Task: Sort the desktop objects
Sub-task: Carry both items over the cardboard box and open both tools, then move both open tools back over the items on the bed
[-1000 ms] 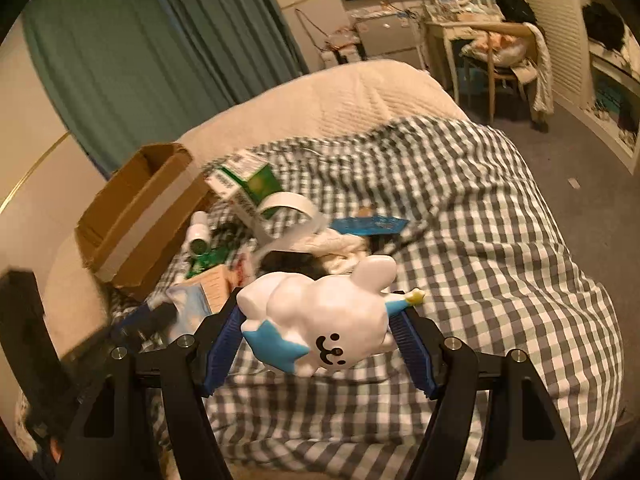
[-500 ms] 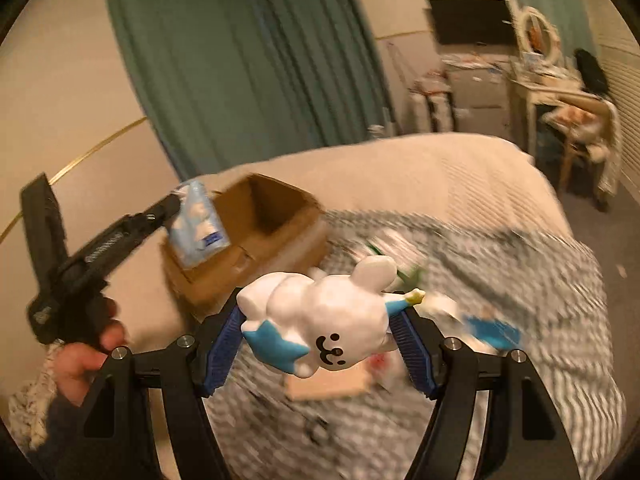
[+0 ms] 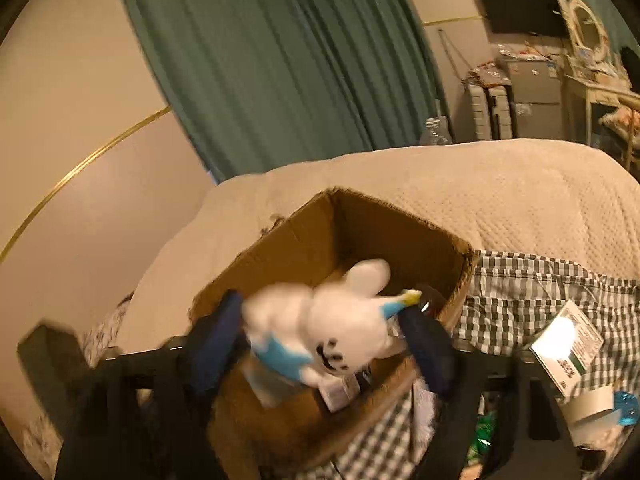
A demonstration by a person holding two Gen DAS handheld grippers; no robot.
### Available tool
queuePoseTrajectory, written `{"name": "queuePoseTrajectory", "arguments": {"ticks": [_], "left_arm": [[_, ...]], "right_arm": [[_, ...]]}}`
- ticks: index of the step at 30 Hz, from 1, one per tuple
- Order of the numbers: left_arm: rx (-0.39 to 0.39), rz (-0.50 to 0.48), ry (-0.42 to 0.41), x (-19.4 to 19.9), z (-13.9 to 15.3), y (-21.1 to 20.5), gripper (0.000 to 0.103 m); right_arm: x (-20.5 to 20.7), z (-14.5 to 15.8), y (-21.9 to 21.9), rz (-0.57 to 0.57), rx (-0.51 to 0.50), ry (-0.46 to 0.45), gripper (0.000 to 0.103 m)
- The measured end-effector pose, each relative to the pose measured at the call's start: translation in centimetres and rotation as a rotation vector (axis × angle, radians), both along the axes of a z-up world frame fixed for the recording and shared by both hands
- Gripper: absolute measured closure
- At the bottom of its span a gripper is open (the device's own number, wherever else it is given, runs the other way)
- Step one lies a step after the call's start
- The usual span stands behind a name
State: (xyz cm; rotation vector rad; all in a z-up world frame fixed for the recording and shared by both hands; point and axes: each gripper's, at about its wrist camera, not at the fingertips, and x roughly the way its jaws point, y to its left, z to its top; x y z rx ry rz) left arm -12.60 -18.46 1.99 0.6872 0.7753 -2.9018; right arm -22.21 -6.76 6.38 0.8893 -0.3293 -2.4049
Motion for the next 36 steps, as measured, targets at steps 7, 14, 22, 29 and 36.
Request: {"name": "queuePoseTrajectory", "arguments": {"ticks": [7, 14, 22, 29, 36], "left_arm": [[-0.096, 0.036, 0.006, 2.2, 1.3, 1.5, 0.013], [-0.102, -0.136, -0.027, 5.3, 2.1, 8.3, 0.008], [-0.261, -0.556, -0.090, 7.5, -2.9, 19.5, 0.000], [-0.424, -0.733, -0.211, 5.4, -7.5, 22.2, 0.000], [-0.473, -0.870, -0.345, 3.1, -11.2, 22.8, 0.000]], "right_arm": [[3.7, 3.7, 7.2, -0.117, -0.007, 0.063, 0.001], [12.4, 2.4, 20.9, -0.315, 0.129, 0.097, 0.001], [17.7, -5.7, 30.5, -0.380, 0.195, 0.042, 0.001], [15.8, -9.9, 31.0, -0.312, 0.132, -0.027, 0.001], [13.0, -13.6, 28.1, -0.213, 0.192, -0.024, 0.008]]}}
